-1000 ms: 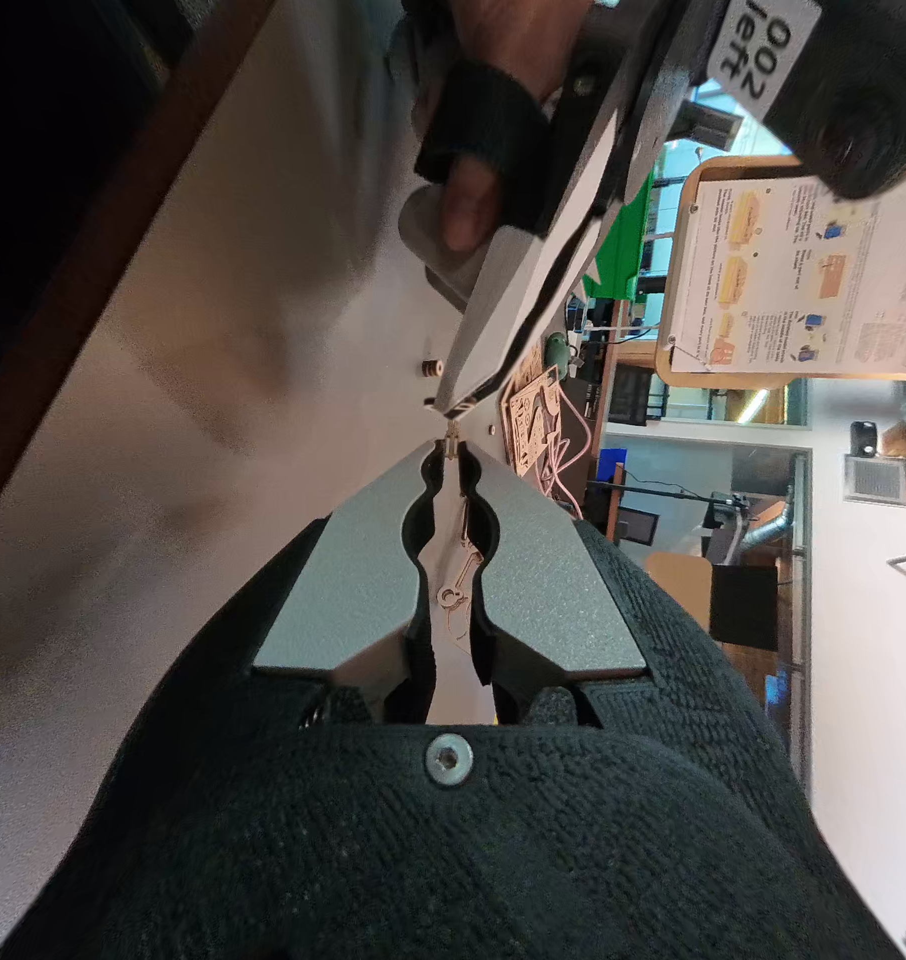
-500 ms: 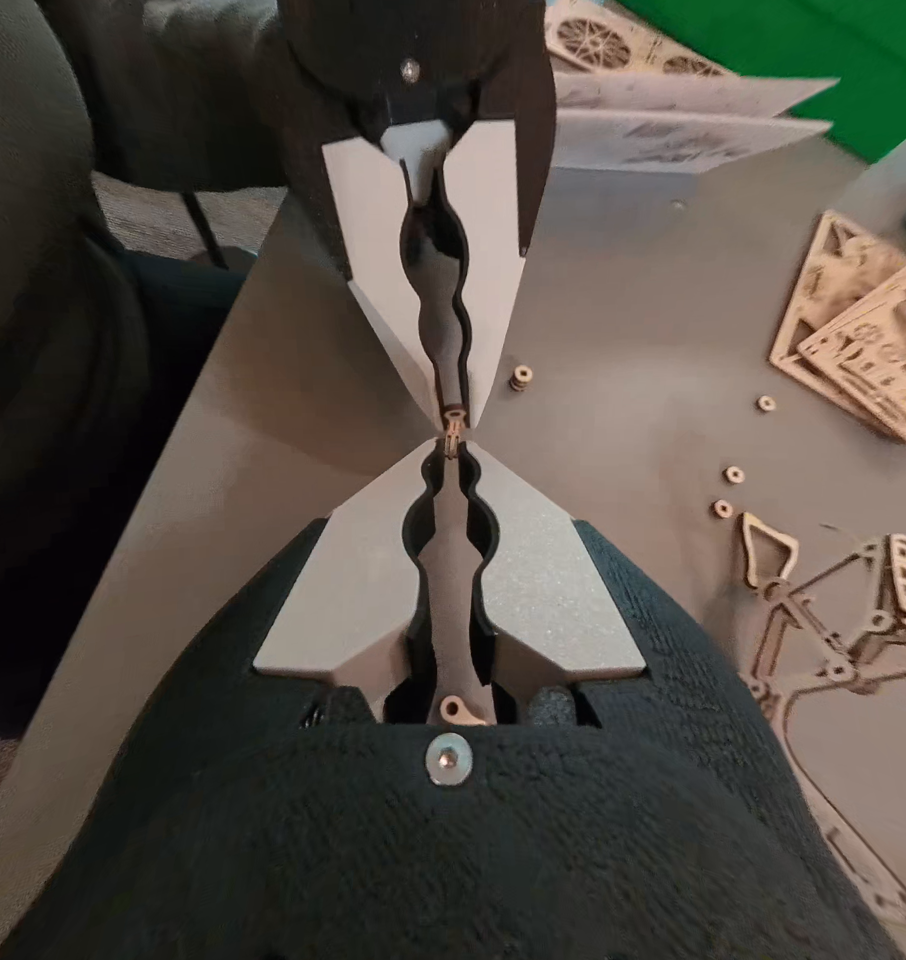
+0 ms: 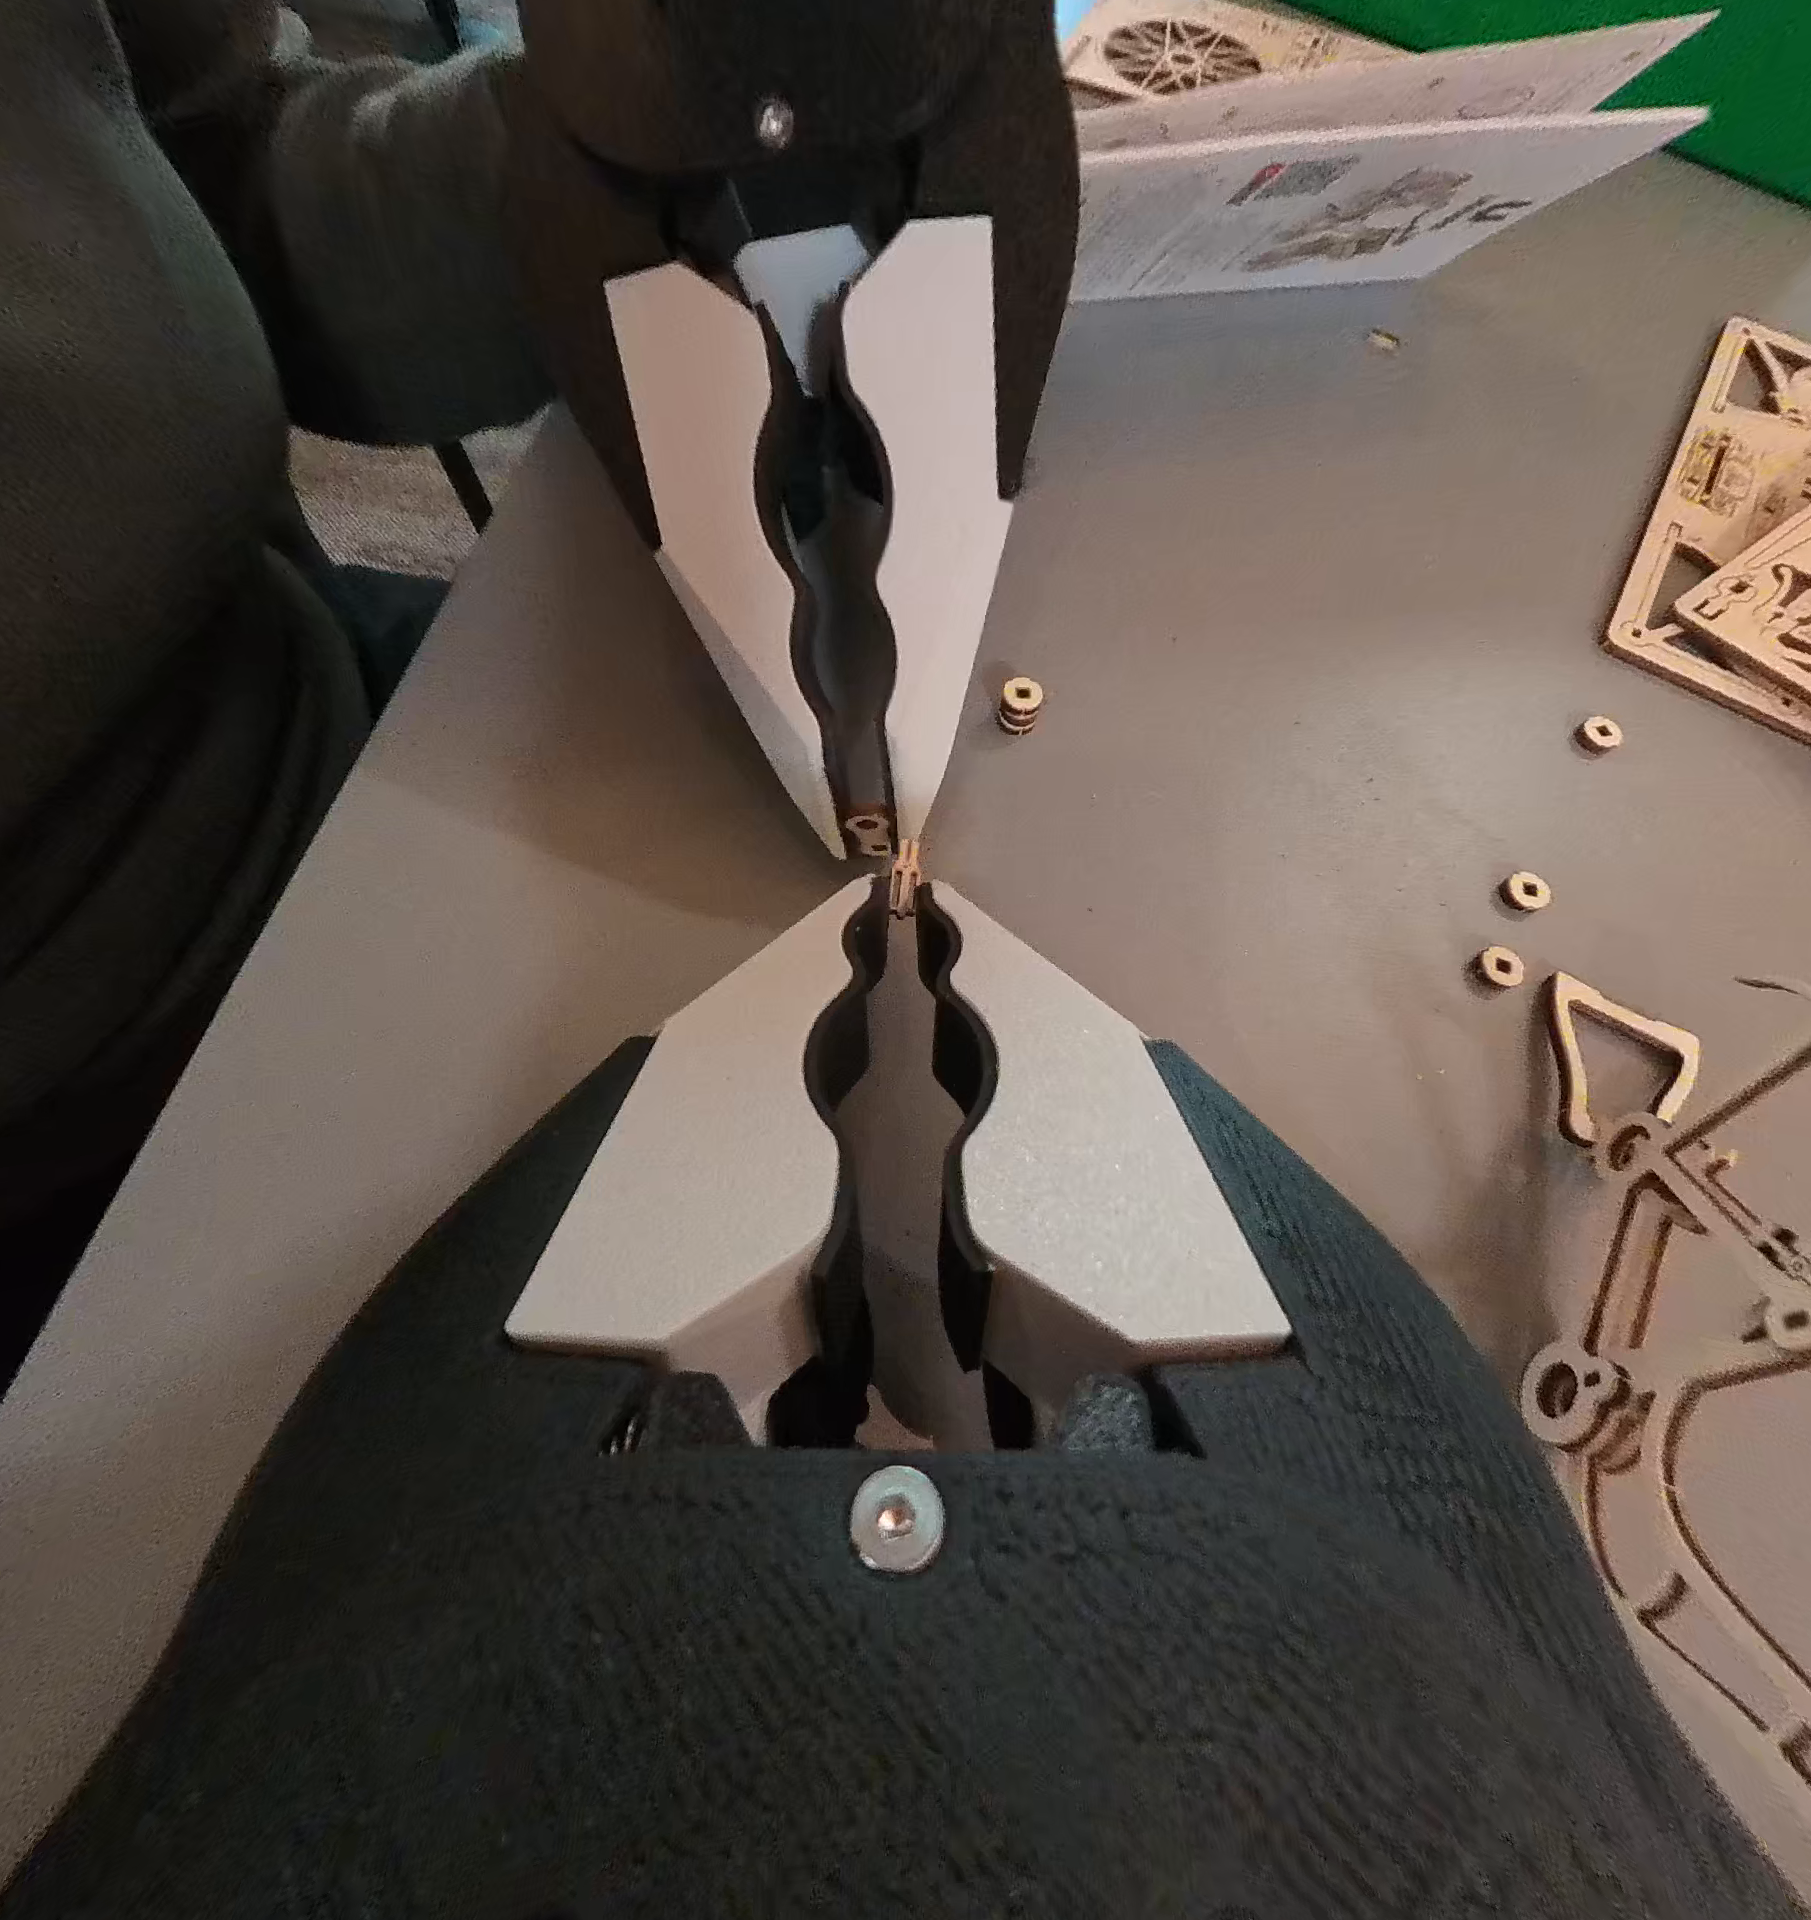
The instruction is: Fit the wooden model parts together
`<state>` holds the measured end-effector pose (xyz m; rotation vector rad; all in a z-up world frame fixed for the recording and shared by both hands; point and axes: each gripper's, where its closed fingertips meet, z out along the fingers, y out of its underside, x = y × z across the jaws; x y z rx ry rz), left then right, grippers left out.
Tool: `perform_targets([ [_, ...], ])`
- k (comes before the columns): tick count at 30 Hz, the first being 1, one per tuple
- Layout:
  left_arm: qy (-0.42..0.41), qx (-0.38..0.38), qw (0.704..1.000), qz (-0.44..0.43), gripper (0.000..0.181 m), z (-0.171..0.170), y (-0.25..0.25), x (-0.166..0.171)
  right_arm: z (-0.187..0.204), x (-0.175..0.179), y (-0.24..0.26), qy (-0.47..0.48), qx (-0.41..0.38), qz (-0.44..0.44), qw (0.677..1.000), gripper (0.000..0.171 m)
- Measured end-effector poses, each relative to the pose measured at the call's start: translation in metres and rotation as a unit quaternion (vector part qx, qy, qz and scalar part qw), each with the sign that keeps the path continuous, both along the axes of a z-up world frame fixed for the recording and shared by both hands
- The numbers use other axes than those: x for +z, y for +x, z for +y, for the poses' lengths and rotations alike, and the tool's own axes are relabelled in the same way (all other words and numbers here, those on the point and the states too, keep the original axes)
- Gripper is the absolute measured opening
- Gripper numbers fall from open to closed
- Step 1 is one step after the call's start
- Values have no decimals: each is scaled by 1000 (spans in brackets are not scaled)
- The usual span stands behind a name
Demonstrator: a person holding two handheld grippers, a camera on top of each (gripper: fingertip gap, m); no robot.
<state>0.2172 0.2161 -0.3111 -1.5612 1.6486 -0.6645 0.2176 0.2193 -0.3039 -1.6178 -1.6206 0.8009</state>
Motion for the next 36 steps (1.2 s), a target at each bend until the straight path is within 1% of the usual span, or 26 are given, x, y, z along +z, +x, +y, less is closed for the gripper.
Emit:
perform_targets([
  [7,-18,-4,1000,3,6,-1,0,-1,-5,2,-1,-3,20,7,1000,4],
  [10,-24,-4,1000,4,6,-1,0,-1,-8,-1,-1,3,30,-4,1000,4],
  [36,-40,-8,999,6,6,-1,2,-2,-6,0,-2,2,24,-5,1000,4],
])
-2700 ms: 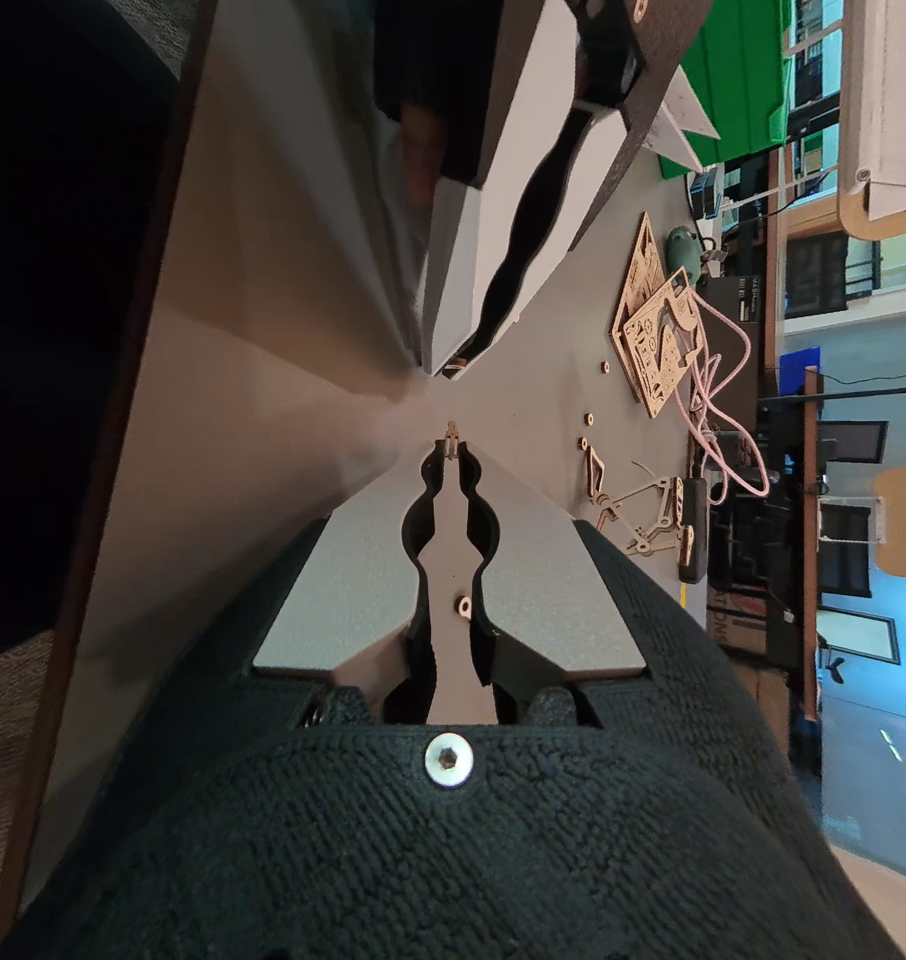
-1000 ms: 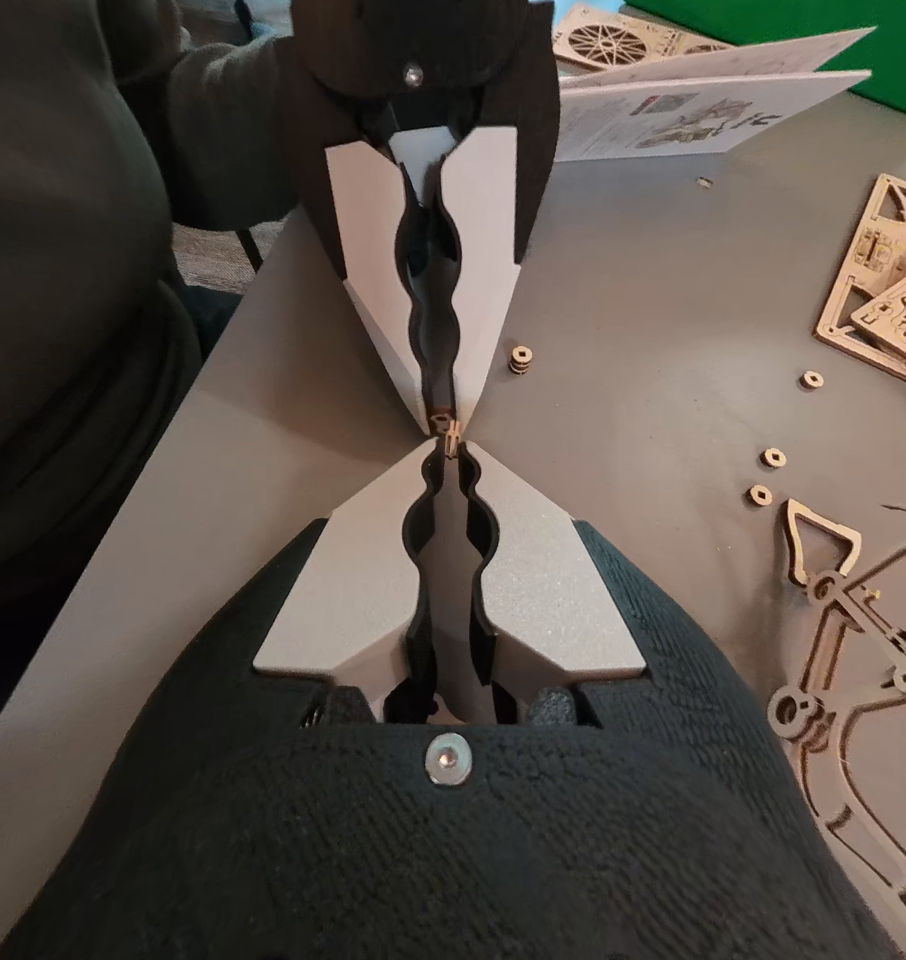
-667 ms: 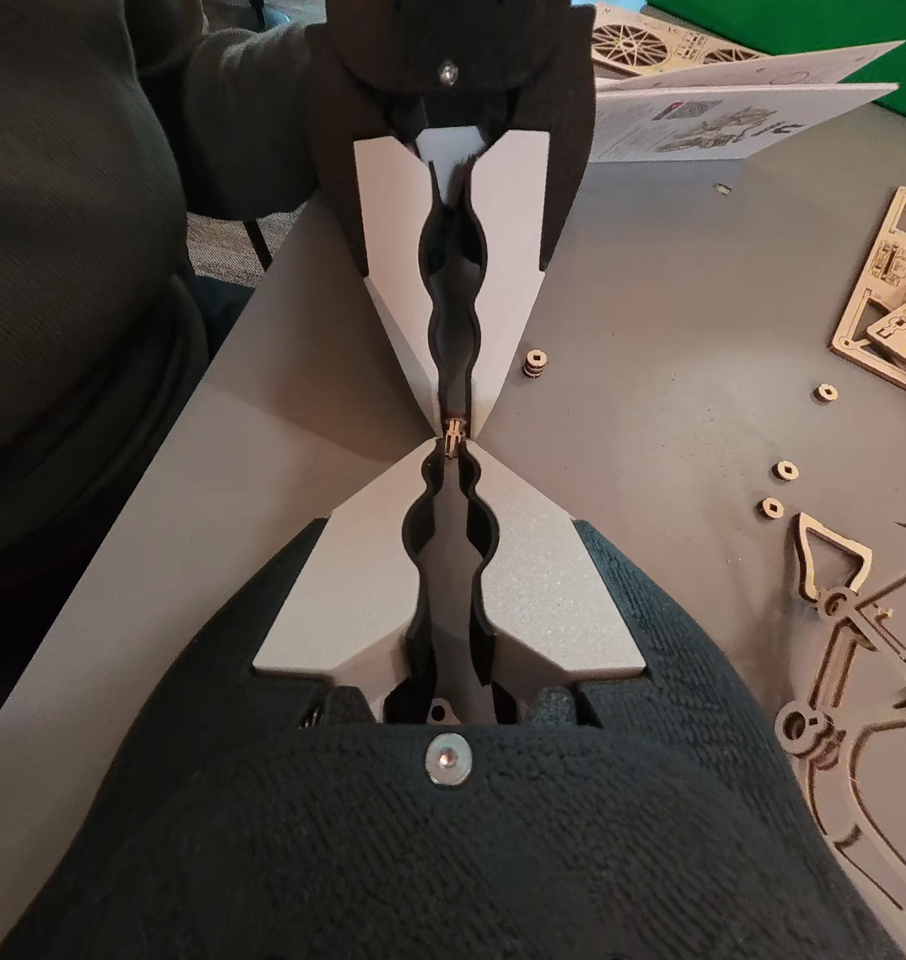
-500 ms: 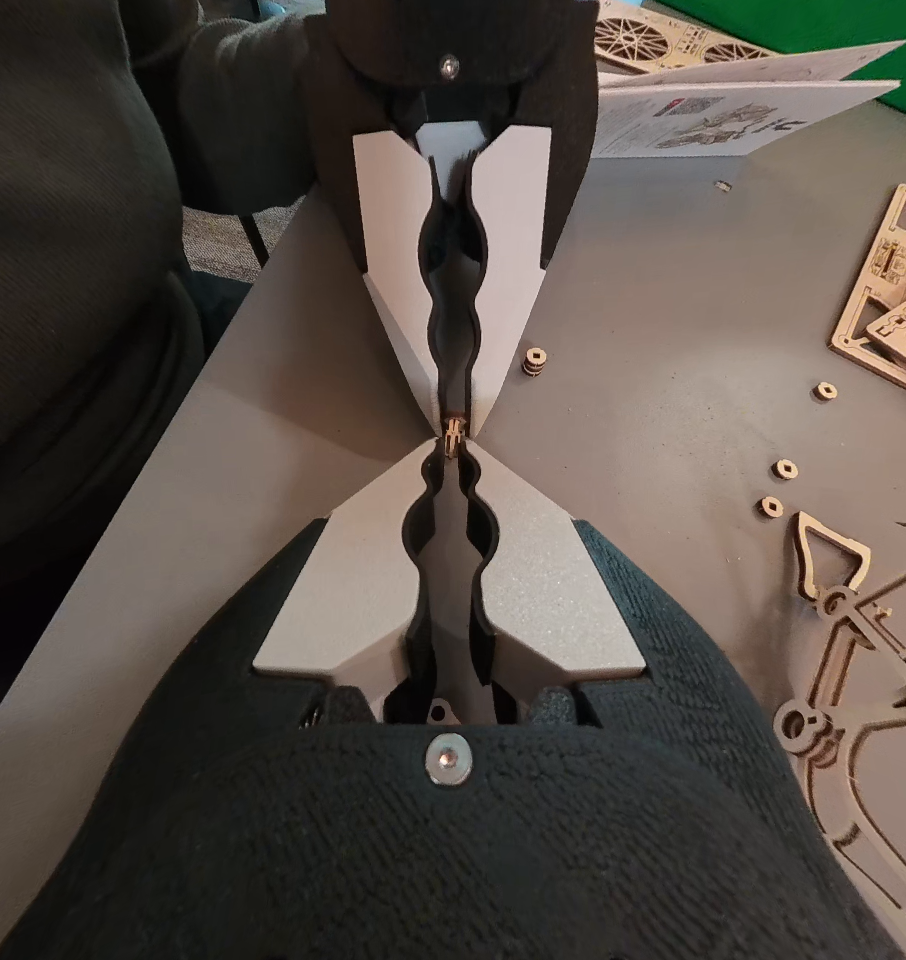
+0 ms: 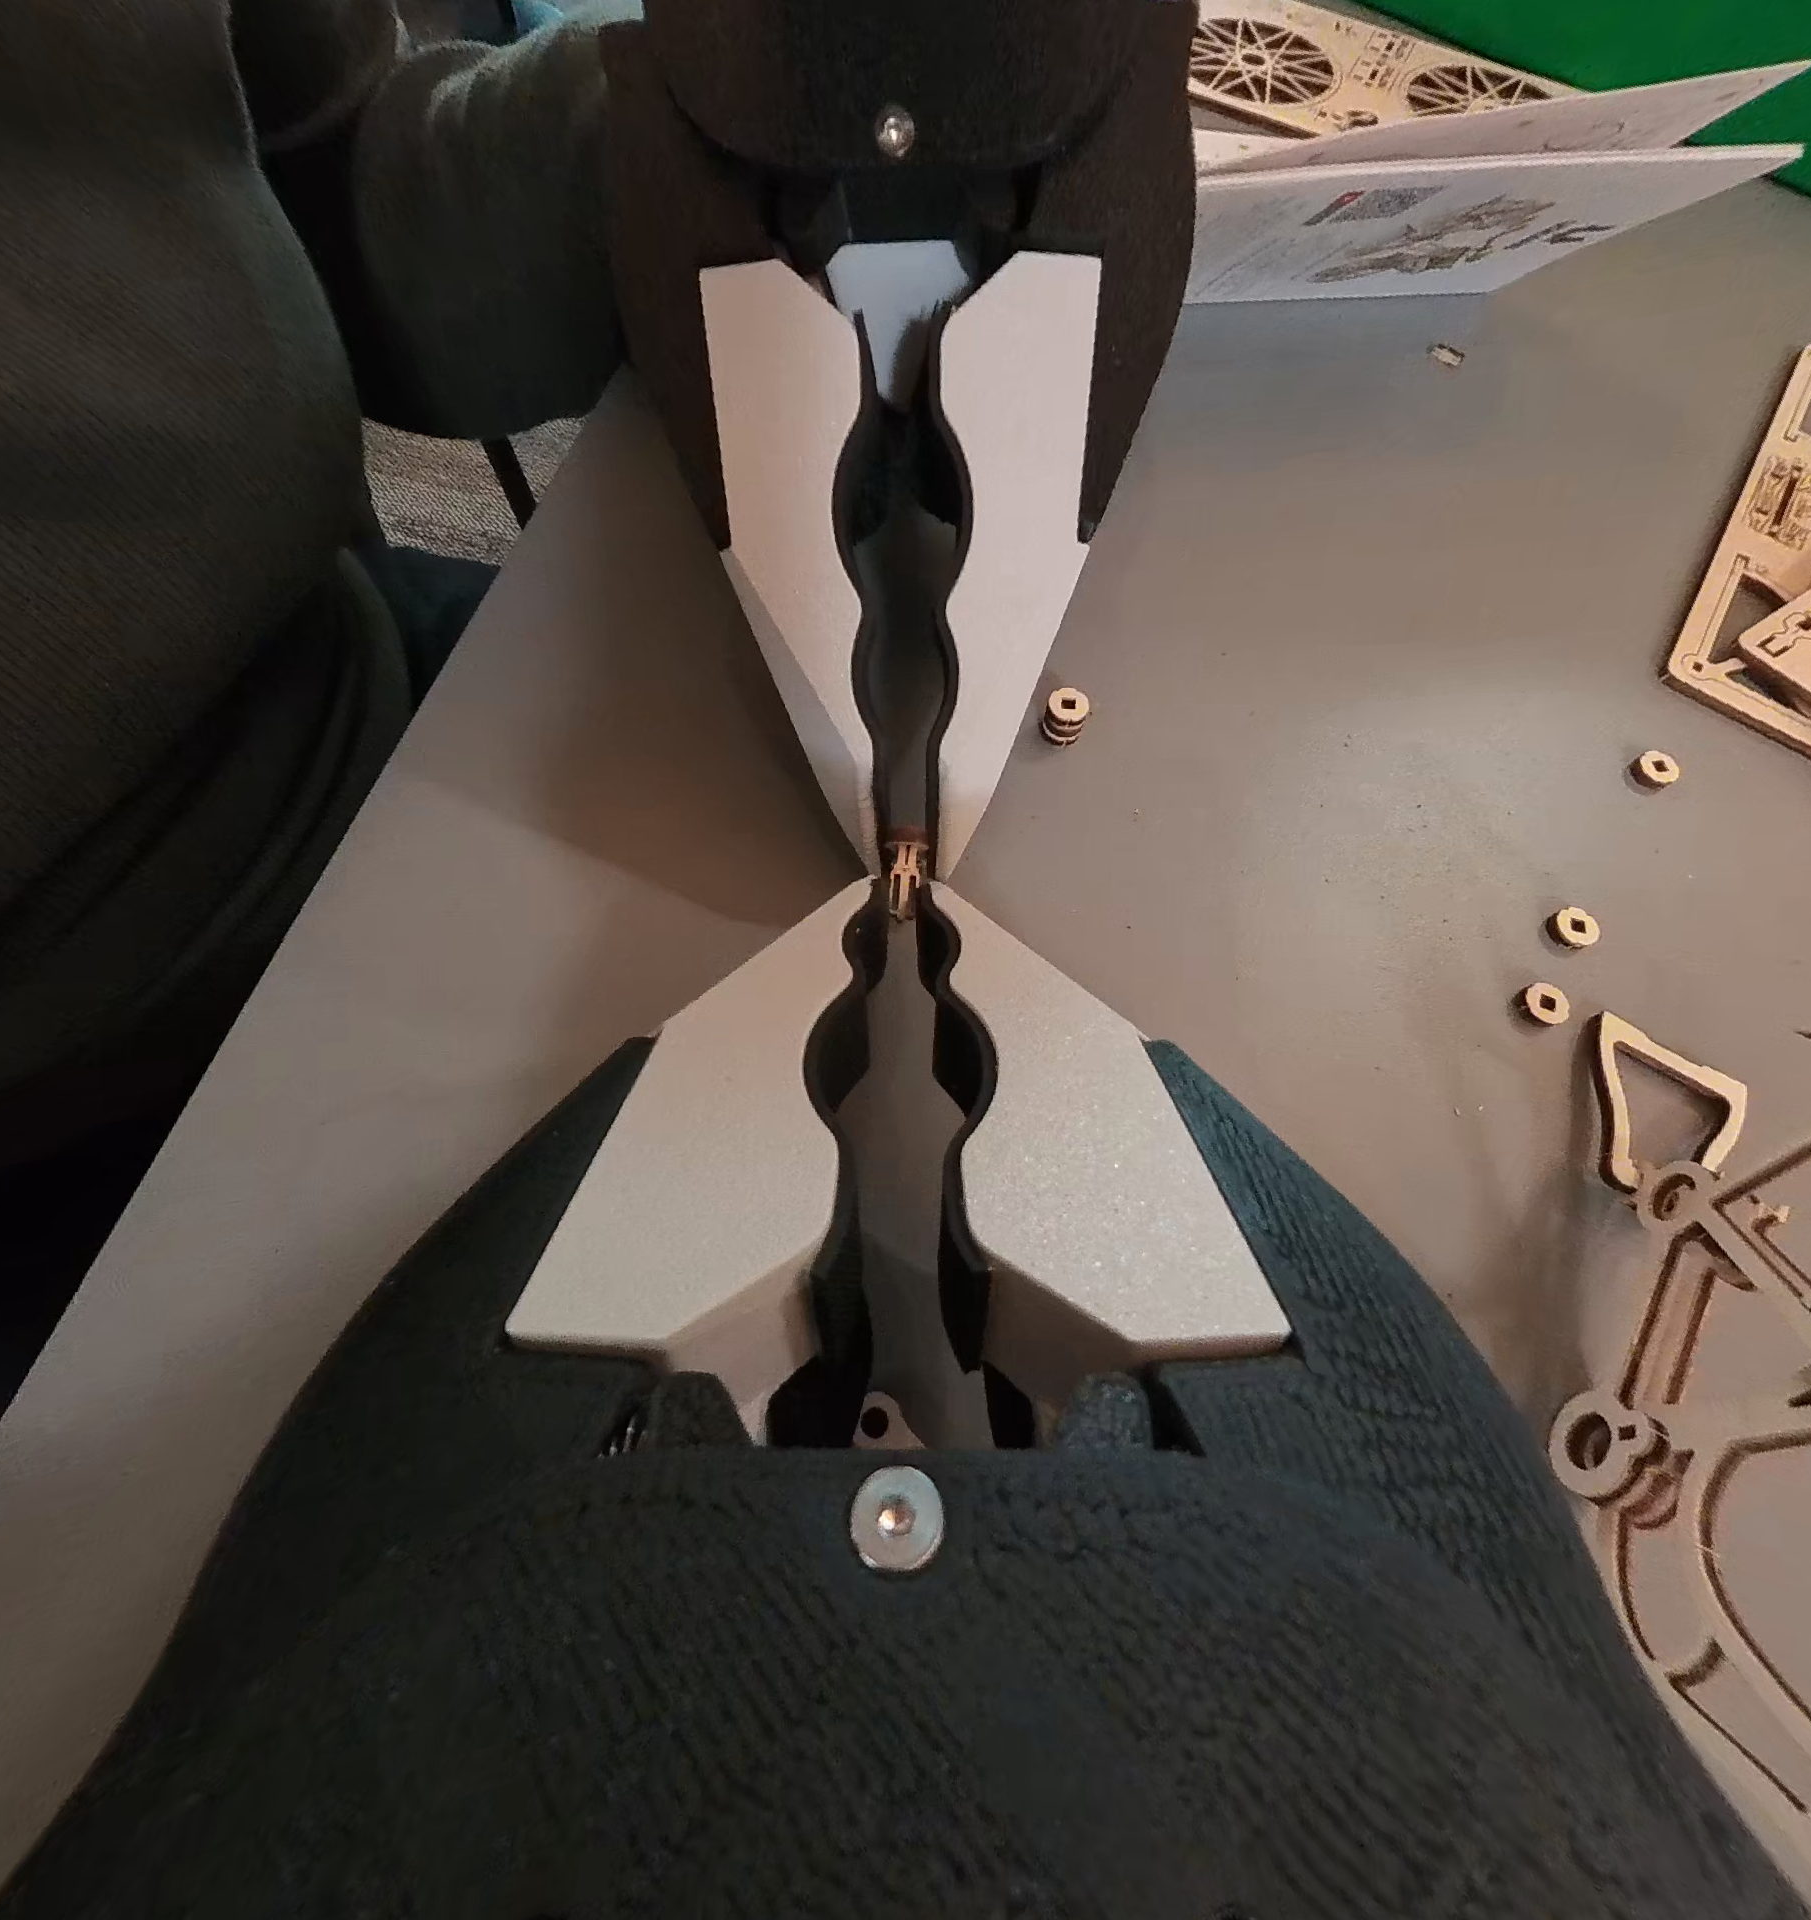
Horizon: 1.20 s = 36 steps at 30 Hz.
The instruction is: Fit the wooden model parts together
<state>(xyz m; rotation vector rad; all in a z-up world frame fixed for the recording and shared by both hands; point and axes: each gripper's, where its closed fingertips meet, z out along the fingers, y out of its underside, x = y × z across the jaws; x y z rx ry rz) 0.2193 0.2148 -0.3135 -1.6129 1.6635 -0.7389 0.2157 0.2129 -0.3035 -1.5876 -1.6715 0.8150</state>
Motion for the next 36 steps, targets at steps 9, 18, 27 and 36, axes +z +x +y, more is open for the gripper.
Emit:
perform_targets([
  [9,-7,-1,1000,2,6,-1,1,-1,0,-1,0,9,0,-3,1000,3],
  [18,-22,-9,1000,5,5,-5,6,-1,-4,8,-4,-7,4,28,1000,0],
  [27,-26,-9,1000,5,6,-5,7,-2,23,20,31,-24,-69,27,997,3],
  [36,-19,-9,1000,4,6,-4,7,-1,42,8,71,-14,-116,-51,992,7],
])
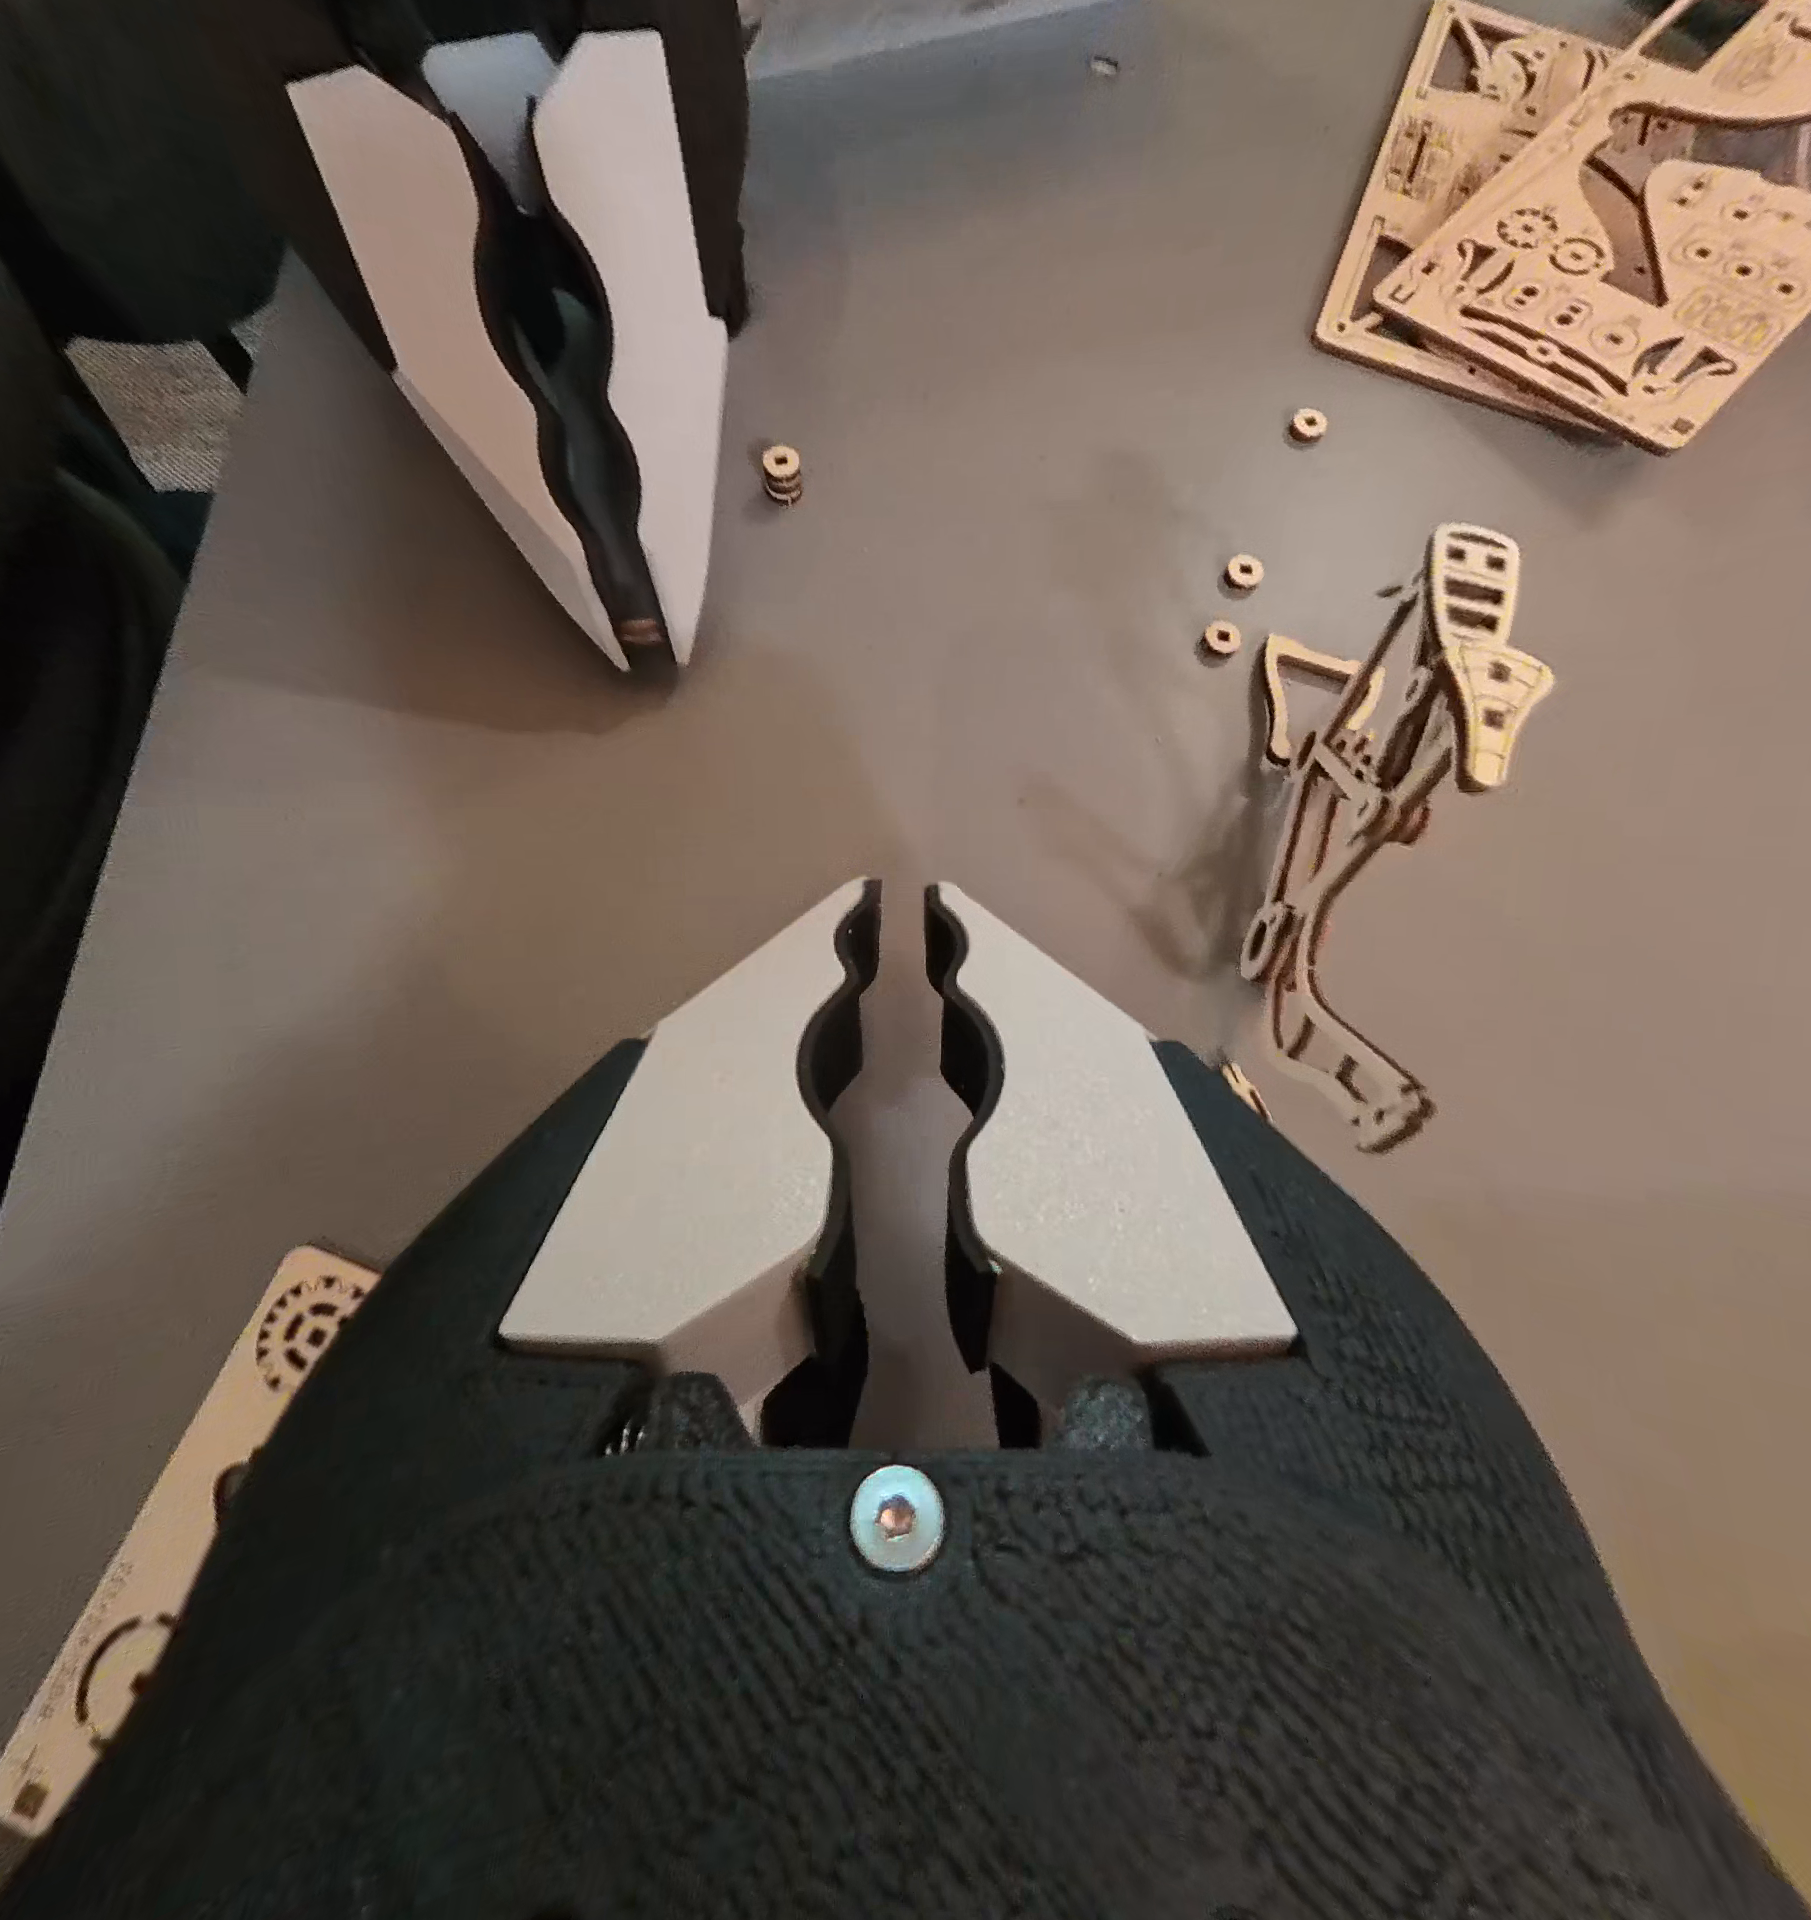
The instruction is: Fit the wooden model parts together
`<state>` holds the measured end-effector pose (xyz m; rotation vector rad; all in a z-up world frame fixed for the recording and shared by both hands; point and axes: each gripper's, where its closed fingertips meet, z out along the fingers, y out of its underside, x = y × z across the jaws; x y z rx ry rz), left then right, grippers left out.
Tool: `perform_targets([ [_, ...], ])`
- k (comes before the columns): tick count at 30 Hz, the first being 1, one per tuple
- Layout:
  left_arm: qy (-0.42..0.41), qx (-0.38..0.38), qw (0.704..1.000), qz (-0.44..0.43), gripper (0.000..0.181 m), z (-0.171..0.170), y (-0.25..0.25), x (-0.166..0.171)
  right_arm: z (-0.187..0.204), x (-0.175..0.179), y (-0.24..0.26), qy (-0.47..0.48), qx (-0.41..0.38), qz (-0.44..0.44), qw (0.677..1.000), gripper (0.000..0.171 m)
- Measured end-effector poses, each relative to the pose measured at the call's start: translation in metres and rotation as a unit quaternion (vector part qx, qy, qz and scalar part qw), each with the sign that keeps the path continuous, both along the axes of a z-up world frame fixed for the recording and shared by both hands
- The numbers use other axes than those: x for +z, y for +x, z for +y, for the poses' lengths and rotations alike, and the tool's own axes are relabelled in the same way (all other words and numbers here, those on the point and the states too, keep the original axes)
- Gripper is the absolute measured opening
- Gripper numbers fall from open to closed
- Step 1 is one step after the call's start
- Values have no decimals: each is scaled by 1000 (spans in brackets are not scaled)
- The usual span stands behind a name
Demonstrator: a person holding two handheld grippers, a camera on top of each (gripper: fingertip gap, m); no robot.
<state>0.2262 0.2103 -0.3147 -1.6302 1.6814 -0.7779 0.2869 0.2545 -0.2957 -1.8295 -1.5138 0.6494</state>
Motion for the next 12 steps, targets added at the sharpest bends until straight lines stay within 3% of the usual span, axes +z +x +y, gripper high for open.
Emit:
perform_targets([
  [5,4,1,1000,-1,6,0,0,0,-10,-18,15,-32,14,-61,998,13],
  [12,-6,5,1000,1,6,2,1,0,-20,-22,10,-34,49,-63,996,18],
])
